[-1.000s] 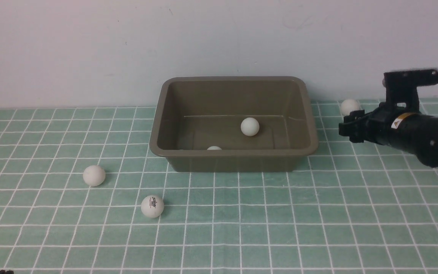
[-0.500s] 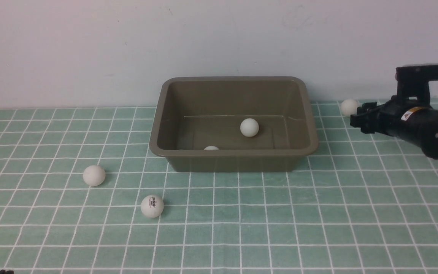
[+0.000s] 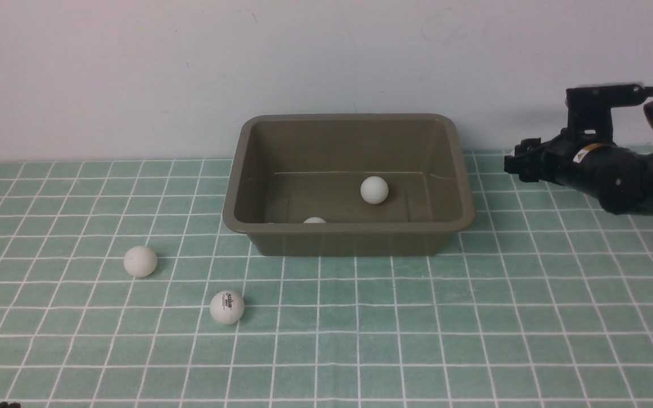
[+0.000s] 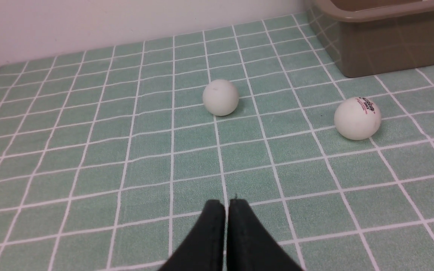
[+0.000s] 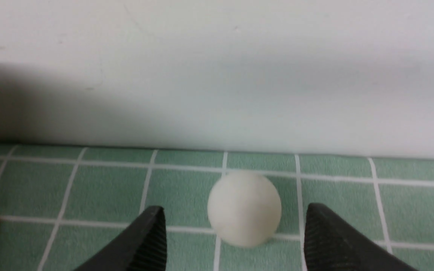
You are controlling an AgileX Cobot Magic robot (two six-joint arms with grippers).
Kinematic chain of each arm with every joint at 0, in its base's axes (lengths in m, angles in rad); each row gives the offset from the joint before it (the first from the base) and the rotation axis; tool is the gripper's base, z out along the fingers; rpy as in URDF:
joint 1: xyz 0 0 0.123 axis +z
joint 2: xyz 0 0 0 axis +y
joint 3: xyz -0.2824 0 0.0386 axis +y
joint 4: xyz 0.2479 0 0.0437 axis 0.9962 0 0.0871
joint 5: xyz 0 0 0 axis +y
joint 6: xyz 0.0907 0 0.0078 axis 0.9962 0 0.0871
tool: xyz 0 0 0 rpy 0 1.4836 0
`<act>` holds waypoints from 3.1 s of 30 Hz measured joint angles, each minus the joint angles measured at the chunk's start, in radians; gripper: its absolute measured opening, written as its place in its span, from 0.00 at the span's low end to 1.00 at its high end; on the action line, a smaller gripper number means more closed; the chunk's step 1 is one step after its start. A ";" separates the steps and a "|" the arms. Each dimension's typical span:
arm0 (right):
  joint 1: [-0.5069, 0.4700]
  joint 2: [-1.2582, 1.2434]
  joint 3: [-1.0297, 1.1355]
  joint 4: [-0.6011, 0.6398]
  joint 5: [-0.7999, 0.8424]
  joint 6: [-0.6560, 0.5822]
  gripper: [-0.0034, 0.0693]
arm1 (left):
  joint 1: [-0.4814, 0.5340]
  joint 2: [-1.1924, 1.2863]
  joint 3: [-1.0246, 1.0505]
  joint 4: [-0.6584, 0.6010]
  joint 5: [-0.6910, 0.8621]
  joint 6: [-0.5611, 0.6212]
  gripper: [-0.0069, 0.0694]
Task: Put the table tennis balls in the box on the green coffee tablecloth.
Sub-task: 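Reach for and grasp a ping pong ball on the table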
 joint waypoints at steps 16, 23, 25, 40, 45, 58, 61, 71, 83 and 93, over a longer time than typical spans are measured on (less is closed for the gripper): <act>0.000 0.119 -0.123 0.000 0.027 0.000 0.67 | 0.000 0.000 0.000 0.000 0.000 0.000 0.09; 0.000 0.160 -0.138 0.000 0.022 0.000 0.67 | 0.000 0.000 0.000 0.000 0.000 0.001 0.09; 0.000 0.173 -0.145 0.000 0.023 0.000 0.67 | 0.000 0.000 0.000 0.000 0.000 0.001 0.09; 0.000 0.205 -0.157 0.001 0.015 0.000 0.59 | 0.000 0.000 0.000 0.000 0.000 0.001 0.09; 0.000 0.205 -0.158 0.000 0.000 0.000 0.45 | 0.000 0.000 0.000 0.000 0.000 0.001 0.09; 0.000 0.179 -0.160 -0.050 0.124 0.000 0.22 | 0.000 0.000 0.000 0.000 0.000 0.001 0.09; 0.000 0.150 -0.160 -0.082 0.162 0.000 0.21 | 0.000 0.000 0.000 0.000 0.000 0.001 0.09; 0.000 0.106 -0.160 -0.103 0.220 0.000 0.21 | 0.000 0.000 0.000 0.000 0.000 0.001 0.09; 0.000 -0.132 -0.010 -0.169 0.353 0.004 0.21 | 0.000 0.000 0.000 0.000 0.000 0.001 0.09; 0.000 -0.754 0.299 -0.088 0.509 0.046 0.21 | 0.000 0.000 0.000 0.000 0.000 0.001 0.09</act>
